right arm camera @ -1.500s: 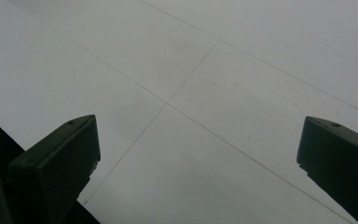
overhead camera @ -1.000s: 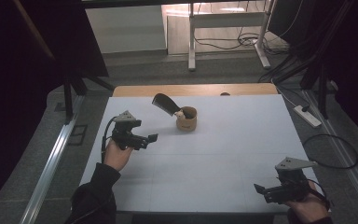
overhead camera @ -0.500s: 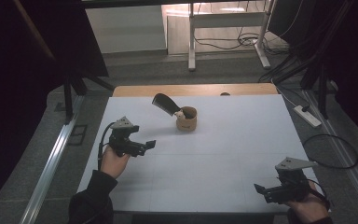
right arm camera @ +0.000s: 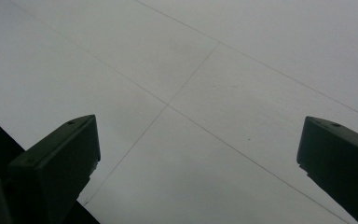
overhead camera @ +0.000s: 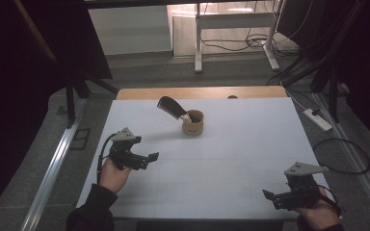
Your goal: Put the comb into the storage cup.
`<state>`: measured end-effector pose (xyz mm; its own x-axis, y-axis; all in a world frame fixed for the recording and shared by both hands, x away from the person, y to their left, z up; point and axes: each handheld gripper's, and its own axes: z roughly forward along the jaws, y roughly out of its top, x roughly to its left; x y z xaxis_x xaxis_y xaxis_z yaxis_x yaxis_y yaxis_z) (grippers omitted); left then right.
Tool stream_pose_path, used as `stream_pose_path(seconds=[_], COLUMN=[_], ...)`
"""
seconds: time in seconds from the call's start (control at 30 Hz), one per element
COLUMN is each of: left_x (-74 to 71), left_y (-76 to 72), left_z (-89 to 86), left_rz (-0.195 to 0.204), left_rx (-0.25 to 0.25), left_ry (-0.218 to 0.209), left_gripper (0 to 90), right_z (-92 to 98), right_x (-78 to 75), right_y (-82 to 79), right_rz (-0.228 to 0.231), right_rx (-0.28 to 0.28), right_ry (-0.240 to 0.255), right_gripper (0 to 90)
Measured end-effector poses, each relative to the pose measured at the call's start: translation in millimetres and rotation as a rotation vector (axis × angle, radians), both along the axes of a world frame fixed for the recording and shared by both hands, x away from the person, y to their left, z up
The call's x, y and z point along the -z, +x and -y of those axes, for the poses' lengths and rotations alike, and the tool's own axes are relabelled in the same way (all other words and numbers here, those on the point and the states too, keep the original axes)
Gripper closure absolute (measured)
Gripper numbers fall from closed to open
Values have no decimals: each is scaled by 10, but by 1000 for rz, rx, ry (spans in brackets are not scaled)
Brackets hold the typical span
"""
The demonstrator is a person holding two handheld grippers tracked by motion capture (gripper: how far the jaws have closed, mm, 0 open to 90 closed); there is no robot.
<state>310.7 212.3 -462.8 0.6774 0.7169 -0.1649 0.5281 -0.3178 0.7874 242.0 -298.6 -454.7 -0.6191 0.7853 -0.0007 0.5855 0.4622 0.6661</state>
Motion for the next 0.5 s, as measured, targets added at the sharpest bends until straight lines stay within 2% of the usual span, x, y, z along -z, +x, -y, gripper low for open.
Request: stream_pose_path(seconds=[0.5], left_x=[9], left_y=[-241], left_z=[-63], left_rz=[-16], left_rx=[-4], left_ry=[-10], left_gripper=[0], right_z=[-2], right_x=[0], right_y=[-1], right_rz=[2], right_rx=[2], right_ry=[-2], right_gripper=[0])
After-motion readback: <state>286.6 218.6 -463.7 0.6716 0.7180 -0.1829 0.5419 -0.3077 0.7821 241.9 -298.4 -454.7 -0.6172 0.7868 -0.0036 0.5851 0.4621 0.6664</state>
